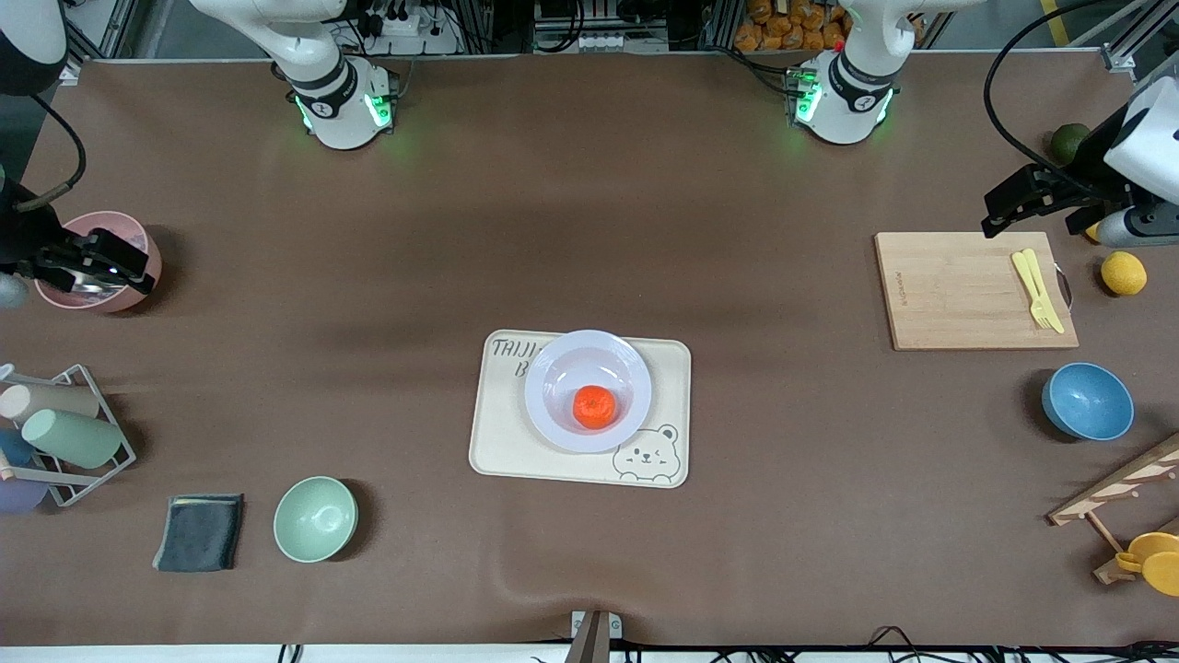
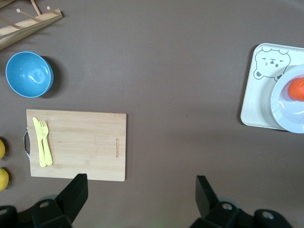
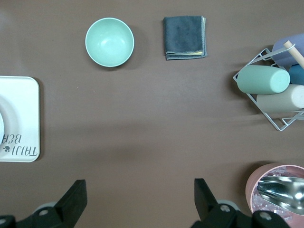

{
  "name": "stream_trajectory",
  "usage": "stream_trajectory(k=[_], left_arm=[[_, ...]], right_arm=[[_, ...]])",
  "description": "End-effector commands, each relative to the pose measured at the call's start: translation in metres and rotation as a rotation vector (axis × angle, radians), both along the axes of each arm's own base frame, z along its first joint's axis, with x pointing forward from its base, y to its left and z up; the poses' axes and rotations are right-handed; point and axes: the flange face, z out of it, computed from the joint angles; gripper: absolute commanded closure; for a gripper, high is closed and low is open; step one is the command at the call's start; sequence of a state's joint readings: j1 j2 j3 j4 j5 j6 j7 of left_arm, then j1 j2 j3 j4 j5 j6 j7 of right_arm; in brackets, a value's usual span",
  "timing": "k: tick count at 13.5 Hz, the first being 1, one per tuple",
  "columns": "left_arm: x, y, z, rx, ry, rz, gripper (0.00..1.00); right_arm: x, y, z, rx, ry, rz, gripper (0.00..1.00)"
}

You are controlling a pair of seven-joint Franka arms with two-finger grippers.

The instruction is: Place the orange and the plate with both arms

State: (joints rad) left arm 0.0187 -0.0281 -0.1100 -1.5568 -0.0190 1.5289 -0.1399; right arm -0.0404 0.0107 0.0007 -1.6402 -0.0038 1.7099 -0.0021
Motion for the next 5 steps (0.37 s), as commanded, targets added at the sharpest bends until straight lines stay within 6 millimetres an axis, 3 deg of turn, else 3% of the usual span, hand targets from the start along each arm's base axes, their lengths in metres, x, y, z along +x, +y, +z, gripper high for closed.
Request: stream_trajectory(k=[1, 5], left_arm=[[-0.0042, -0.0006, 0.0042, 0.026, 0.025, -0.023, 0.00], [-0.0064, -0.0038, 0.0039, 0.027, 0.036, -0.029, 0.00]], right_arm=[[-0.0005, -0.0012, 0.0030, -0.020, -0.003, -0.005, 0.00], [0.0031, 0.0034, 0.0021, -0.017, -0.008, 0.001, 0.00]])
